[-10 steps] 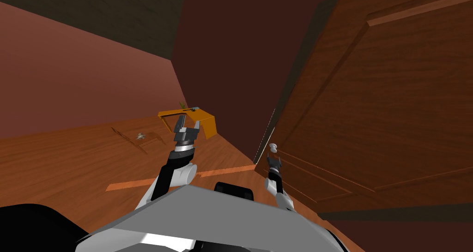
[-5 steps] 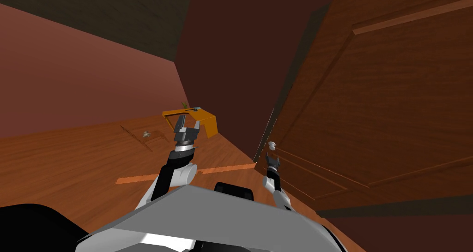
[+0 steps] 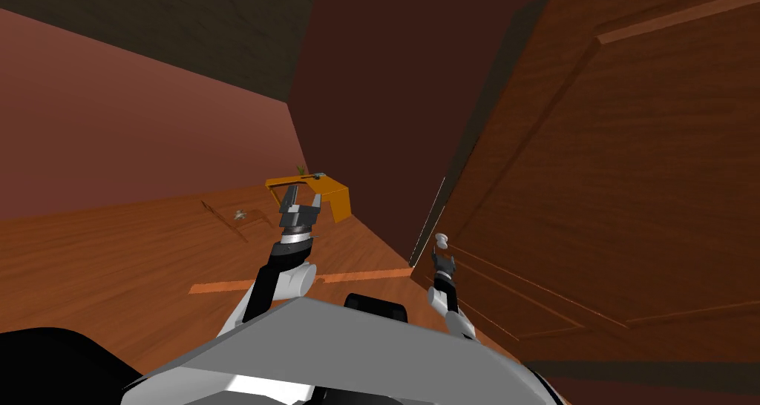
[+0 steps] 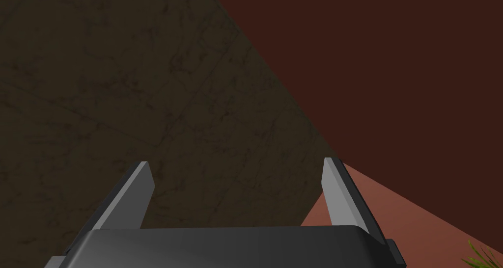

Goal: Pull the door open

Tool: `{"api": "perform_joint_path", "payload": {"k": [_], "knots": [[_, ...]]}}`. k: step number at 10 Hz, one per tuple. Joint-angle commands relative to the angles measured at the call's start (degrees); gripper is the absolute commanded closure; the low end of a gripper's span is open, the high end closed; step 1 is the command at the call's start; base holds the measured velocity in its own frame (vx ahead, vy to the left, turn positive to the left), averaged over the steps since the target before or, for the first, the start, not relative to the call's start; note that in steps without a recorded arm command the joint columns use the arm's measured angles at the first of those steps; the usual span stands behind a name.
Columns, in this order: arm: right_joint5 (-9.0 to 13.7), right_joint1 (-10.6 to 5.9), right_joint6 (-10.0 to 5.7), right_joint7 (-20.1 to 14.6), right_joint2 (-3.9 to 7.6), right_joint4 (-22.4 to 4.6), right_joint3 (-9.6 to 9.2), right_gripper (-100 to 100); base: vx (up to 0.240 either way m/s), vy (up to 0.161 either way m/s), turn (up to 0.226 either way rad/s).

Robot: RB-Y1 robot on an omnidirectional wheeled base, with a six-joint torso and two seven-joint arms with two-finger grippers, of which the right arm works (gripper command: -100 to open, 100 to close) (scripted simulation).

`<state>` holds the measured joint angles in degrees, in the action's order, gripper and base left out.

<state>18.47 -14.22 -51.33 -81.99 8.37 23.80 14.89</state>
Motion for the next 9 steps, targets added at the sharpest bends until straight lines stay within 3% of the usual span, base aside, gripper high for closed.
{"api": "perform_joint_path", "payload": {"k": [1,2,4,5,8,9], "knots": [[0.13,1.1,0.47,-1.72,1.83,0.43,0.16,-100,0.181,0.024,0.087],[0.13,1.1,0.47,-1.72,1.83,1.64,0.16,-100,0.14,0.0,0.053],[0.13,1.1,0.47,-1.72,1.83,0.43,0.16,-100,0.023,-0.014,0.001],[0.23,1.96,0.37,-3.48,3.53,0.23,0.26,-100,0.094,-0.012,0.123],[0.22,2.4,0.71,-3.75,3.9,0.93,0.24,-100,0.089,-0.01,0.023],[0.22,2.4,0.71,-3.75,3.9,0.93,0.24,100,-0.002,-0.003,-0.017]]}}
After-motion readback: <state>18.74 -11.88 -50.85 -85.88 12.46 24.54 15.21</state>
